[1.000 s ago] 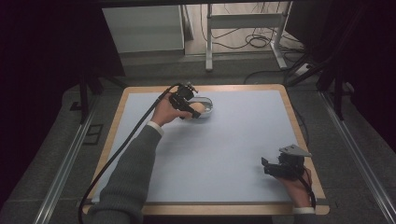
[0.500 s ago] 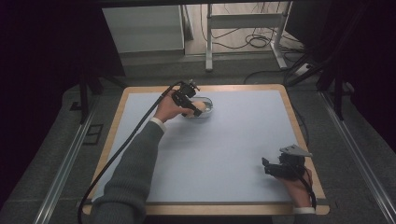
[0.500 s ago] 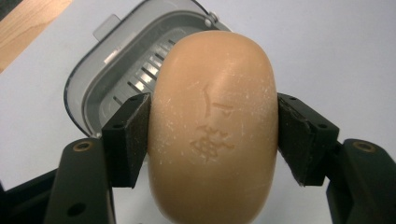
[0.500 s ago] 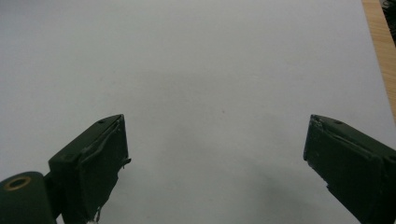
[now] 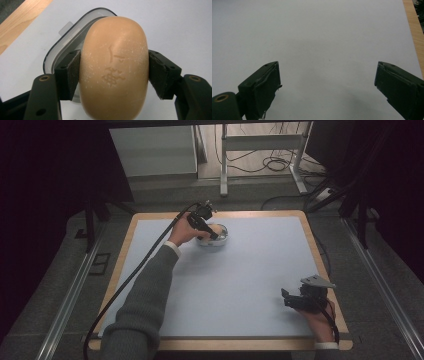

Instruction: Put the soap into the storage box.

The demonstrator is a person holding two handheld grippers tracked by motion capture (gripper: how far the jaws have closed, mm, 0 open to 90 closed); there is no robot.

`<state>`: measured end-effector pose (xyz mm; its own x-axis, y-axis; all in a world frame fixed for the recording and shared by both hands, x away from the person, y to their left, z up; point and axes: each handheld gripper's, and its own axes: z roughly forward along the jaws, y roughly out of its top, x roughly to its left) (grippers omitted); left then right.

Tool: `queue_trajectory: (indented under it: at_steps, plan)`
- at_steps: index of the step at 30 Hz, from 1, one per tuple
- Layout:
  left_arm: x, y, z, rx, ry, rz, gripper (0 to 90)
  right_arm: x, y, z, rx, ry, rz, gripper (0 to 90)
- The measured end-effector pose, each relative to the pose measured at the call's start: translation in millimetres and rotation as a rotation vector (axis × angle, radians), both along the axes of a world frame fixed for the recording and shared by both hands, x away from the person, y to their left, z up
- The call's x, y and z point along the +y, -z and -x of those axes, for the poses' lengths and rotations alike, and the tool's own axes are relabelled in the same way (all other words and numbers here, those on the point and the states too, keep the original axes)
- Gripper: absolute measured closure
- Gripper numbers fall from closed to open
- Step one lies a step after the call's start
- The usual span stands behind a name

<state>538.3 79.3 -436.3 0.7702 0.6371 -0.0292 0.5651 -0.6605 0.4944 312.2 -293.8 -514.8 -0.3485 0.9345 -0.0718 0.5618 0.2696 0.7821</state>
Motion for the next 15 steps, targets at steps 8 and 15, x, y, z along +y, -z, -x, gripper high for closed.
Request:
queue_trajectory:
  at_steps: [8, 15]
  plan:
    - [-1.0, 3.9, -7.3, 0.011, -0.011, 0.006, 32.3, -0.9, 0.6, -0.4, 0.000, 0.001, 0.003, 6.3]
    - [-6.3, 5.5, -14.5, 0.021, -0.005, -0.007, 32.4, 0.0, 0.9, -1.1, 0.003, -0.001, 0.004, 6.3]
